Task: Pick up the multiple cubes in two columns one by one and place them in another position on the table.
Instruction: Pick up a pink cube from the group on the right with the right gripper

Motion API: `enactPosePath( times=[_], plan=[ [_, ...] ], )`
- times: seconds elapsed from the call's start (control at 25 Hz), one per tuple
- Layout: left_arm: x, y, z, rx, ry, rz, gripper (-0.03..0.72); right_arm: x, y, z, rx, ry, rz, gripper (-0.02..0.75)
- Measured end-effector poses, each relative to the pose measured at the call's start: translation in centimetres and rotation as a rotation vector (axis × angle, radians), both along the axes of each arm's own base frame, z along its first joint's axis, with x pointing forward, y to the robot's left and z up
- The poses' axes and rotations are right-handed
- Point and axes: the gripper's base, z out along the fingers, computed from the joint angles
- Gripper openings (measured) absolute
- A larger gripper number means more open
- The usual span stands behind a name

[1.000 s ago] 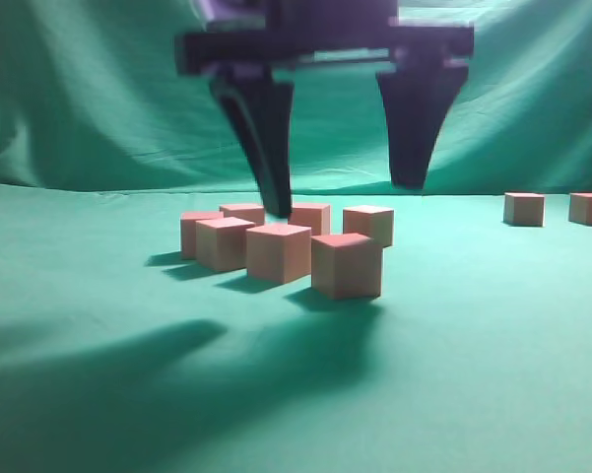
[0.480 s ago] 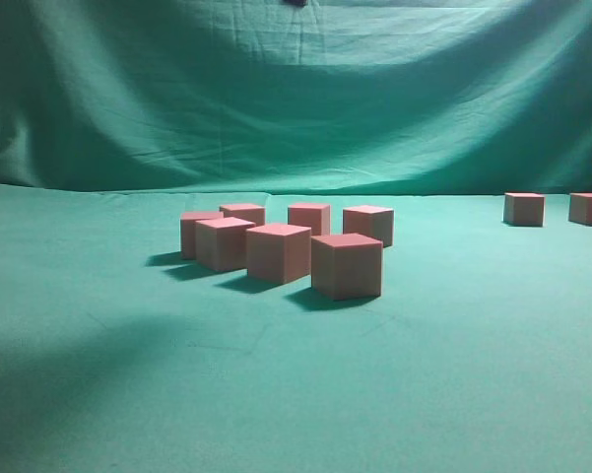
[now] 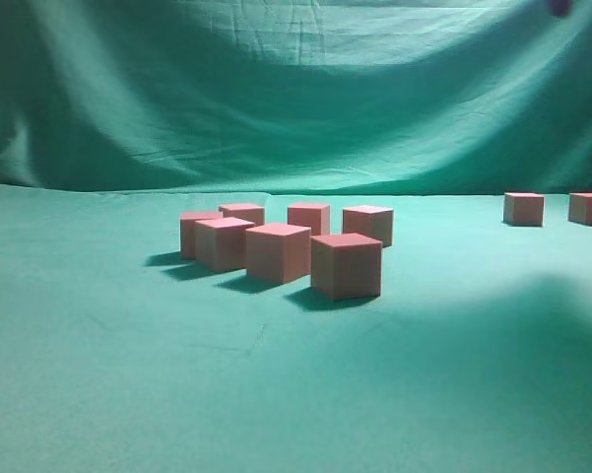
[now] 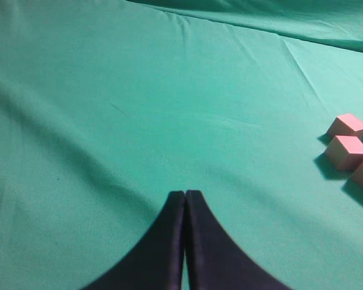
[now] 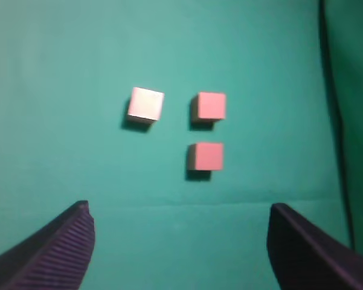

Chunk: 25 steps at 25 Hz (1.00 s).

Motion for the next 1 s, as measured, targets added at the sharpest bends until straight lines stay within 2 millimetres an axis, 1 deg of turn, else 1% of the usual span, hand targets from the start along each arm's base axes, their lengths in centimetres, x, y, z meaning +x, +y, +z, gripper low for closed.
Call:
enactPosePath(
  times=[0.08, 0.16, 0.24, 0.28, 0.36, 0.44, 0.6, 0.72, 0.84, 0.88, 0.96, 1.0],
  plan=[
    [0.0, 0.0, 0.0, 0.0, 0.0, 0.0, 0.0, 1.3, -2.9, -1.5, 0.016, 0.039, -0.087, 0.584],
    [0.0, 0.0, 0.0, 0.0, 0.0, 0.0, 0.0, 2.6, -4.8, -3.4, 0.027, 0.069, -0.137, 0.584],
    [0.0, 0.0, 0.0, 0.0, 0.0, 0.0, 0.0, 3.8, -6.3, -5.4, 0.027, 0.092, -0.169, 0.584],
    [0.0, 0.0, 0.0, 0.0, 0.0, 0.0, 0.0, 4.4, -6.6, -6.5, 0.026, 0.108, -0.176, 0.584],
    [0.0, 0.0, 0.0, 0.0, 0.0, 0.0, 0.0, 5.4, -7.1, -8.7, 0.029, 0.135, -0.174, 0.584],
    [0.0, 0.0, 0.0, 0.0, 0.0, 0.0, 0.0, 6.1, -6.9, -10.4, 0.032, 0.166, -0.142, 0.584],
    [0.0, 0.0, 0.0, 0.0, 0.0, 0.0, 0.0, 7.0, -6.3, -12.9, 0.07, 0.203, -0.069, 0.584],
    [0.0, 0.0, 0.0, 0.0, 0.0, 0.0, 0.0, 7.5, -6.2, -14.1, 0.065, 0.214, -0.042, 0.584],
    [0.0, 0.0, 0.0, 0.0, 0.0, 0.0, 0.0, 7.8, -6.9, -15.1, 0.068, 0.22, -0.052, 0.584],
    [0.0, 0.0, 0.0, 0.0, 0.0, 0.0, 0.0, 7.8, -6.9, -15.1, 0.068, 0.22, -0.052, 0.584],
    [0.0, 0.0, 0.0, 0.0, 0.0, 0.0, 0.0, 7.9, -8.2, -16.0, 0.106, 0.232, -0.092, 0.584],
    [0.0, 0.0, 0.0, 0.0, 0.0, 0.0, 0.0, 8.0, -8.4, -16.3, 0.124, 0.238, -0.1, 0.584]
  ],
)
